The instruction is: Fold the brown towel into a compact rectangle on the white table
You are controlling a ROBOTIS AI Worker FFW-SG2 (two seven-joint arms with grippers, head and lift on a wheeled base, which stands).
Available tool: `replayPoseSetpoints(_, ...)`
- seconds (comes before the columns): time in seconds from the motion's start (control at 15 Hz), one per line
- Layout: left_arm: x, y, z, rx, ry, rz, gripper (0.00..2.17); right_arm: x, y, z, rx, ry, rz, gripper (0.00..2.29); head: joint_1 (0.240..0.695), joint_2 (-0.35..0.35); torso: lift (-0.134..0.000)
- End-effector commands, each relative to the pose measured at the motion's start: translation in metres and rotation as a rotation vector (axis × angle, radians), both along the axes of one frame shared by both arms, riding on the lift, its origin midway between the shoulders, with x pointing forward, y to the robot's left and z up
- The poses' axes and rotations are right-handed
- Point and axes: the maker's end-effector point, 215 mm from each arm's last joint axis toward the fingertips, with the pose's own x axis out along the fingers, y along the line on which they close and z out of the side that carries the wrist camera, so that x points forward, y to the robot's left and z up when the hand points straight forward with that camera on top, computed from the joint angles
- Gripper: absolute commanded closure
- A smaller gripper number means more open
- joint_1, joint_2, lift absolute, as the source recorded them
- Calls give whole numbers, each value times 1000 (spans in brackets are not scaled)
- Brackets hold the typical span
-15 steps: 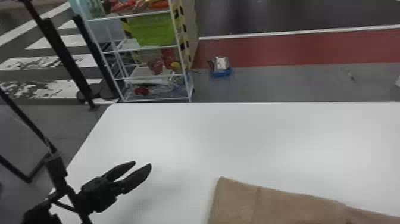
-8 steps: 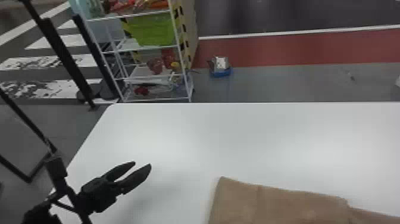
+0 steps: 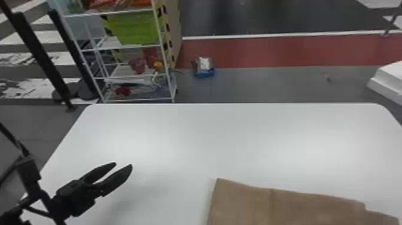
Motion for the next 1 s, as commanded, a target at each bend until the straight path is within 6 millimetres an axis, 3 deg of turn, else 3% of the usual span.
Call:
replayPoseSetpoints(0.0, 0, -2, -1, -1, 2, -4, 63, -9, 5, -26, 11, 74, -6, 1028, 695, 101, -124)
replayPoseSetpoints(0.13, 0, -2, -1, 0, 3, -5, 63, -7, 7, -46, 3, 120, -6, 1028, 695, 103, -124)
replayPoseSetpoints(0.27, 0, -2, -1, 0, 3, -5, 63, 2, 10, -48, 5, 116, -6, 1028, 695, 105, -124)
replayPoseSetpoints(0.4, -1, -2, -2, 0, 5, -5, 63, 10, 4, -33, 21, 80, -18, 1028, 695, 110, -124)
replayPoseSetpoints(0.53, -1, -1, -2, 2, 5, -3, 63, 16, -5, -3, 35, 6, -30, 1028, 695, 109, -124)
replayPoseSetpoints(0.73, 2, -3, -2, 0, 3, -7, 63, 8, -35, 28, 26, -60, -87, 1028, 695, 81, -124)
replayPoseSetpoints(0.93, 4, -8, -2, -1, 2, -16, 63, -8, -48, 14, 13, -12, -124, 1028, 695, 42, -124)
